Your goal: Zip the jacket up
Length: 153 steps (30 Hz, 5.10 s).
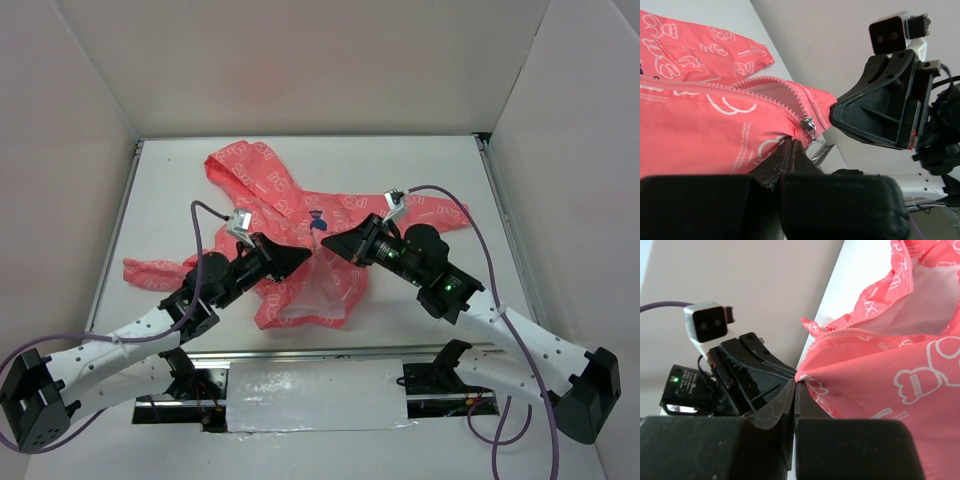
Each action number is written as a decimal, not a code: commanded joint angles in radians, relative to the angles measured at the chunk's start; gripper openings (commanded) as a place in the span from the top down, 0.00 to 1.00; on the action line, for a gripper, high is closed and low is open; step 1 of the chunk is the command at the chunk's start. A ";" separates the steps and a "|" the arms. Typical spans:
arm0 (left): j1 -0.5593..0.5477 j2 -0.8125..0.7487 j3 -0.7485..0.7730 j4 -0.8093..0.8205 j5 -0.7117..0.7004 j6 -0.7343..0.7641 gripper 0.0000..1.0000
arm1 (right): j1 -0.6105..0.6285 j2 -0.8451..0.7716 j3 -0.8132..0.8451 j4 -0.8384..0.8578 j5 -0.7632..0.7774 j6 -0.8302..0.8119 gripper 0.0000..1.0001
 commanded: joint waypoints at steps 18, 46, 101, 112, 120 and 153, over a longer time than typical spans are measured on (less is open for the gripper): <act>-0.032 -0.028 0.142 -0.134 0.070 0.086 1.00 | -0.018 0.138 0.127 -0.131 0.038 -0.011 1.00; -0.061 0.055 0.107 -0.190 0.062 0.026 1.00 | -0.070 0.258 0.460 -0.407 -0.091 -0.111 1.00; -0.072 0.035 0.095 -0.247 0.212 -0.040 1.00 | 0.074 -0.142 0.045 -0.518 -0.214 0.162 0.64; -0.078 0.044 0.078 -0.224 0.229 -0.060 1.00 | 0.103 -0.202 -0.109 -0.322 -0.166 0.380 0.63; -0.081 0.033 0.068 -0.218 0.225 -0.071 1.00 | 0.108 -0.147 -0.099 -0.294 -0.132 0.360 0.62; -0.084 0.030 0.062 -0.197 0.231 -0.079 1.00 | 0.143 -0.132 -0.142 -0.265 -0.114 0.389 0.70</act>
